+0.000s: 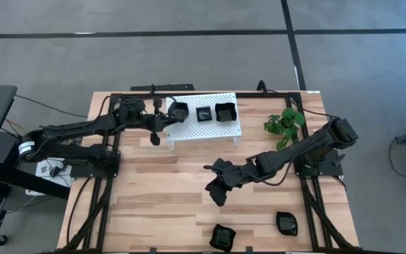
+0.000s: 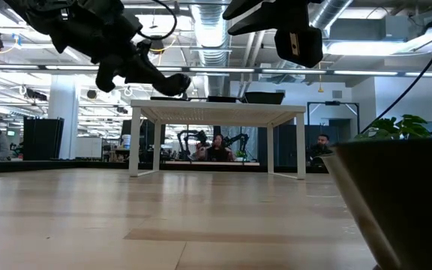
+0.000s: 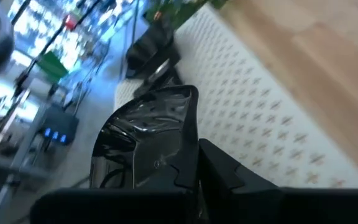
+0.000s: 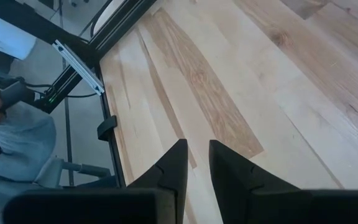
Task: Pick & Place Mini shaped plates
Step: Stack the leaf-shaped plate on top of the leaf-shaped plate on the shelf
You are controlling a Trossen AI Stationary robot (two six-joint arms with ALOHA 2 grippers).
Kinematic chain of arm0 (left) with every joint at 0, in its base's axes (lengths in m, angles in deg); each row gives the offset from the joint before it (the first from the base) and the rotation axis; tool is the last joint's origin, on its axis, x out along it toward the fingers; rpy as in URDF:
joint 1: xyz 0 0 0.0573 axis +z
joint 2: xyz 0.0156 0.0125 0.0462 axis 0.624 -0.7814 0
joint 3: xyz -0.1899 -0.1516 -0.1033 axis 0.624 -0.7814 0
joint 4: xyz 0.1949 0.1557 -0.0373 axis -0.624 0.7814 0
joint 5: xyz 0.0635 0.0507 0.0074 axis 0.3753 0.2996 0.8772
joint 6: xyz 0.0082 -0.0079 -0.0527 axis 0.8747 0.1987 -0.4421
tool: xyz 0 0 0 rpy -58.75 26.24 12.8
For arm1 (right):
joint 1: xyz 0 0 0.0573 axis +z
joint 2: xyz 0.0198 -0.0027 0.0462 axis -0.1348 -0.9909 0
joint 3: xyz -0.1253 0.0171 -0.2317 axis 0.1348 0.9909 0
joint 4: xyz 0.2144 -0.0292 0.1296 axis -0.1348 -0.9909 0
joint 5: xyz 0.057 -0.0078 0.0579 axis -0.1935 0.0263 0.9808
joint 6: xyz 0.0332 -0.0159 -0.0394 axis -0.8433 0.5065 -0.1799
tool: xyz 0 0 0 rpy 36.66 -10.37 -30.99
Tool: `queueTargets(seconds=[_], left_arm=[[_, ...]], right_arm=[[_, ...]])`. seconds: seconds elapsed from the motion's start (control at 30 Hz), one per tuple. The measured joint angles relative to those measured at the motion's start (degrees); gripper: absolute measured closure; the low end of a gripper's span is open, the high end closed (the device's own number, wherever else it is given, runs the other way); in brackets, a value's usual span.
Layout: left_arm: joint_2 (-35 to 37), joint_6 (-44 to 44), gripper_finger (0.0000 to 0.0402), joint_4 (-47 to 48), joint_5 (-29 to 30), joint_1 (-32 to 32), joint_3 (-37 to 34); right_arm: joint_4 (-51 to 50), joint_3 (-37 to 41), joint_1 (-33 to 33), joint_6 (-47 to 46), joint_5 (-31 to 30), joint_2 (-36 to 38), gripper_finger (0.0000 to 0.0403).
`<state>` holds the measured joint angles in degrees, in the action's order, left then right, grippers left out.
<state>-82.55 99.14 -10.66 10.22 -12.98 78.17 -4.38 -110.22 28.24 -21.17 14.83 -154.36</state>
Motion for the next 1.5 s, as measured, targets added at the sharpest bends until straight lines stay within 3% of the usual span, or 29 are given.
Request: queueTargets(seconds=[0.67, 0.97, 1.07, 1.27, 1.4, 1.5], left_arm=[[0.3, -4.3, 0.0316, -1.4, 2.1, -0.9, 0.0], [6.3, -13.5, 0.0274, -3.4, 3.6, -8.3, 0.0], [6.7, -15.6, 0.0276, -4.3, 3.7, -11.7, 0.0], [6.7, -15.4, 0.0307, -4.9, 3.8, -16.5, 0.0], [6.3, -15.5, 0.0356, -5.5, 9.1, -17.9, 0.0], [5.0, -17.0, 0.0393, -6.3, 12.1, -18.1, 0.0]], right_arm=[[0.0, 0.0, 0.0, 2.0, 0.0, 0.0, 0.0341], [0.0, 0.0, 0.0, 2.6, -0.8, 0.0, 0.0341], [0.1, 0.0, -0.4, 5.2, -7.5, 0.0, 0.0341], [1.4, 0.0, -3.8, 12.3, -30.7, 0.0, 0.035], [4.7, 0.0, -7.4, 18.7, -33.7, 0.0, 0.039], [6.6, 0.0, -10.3, 21.9, -34.8, 0.0, 0.0396]])
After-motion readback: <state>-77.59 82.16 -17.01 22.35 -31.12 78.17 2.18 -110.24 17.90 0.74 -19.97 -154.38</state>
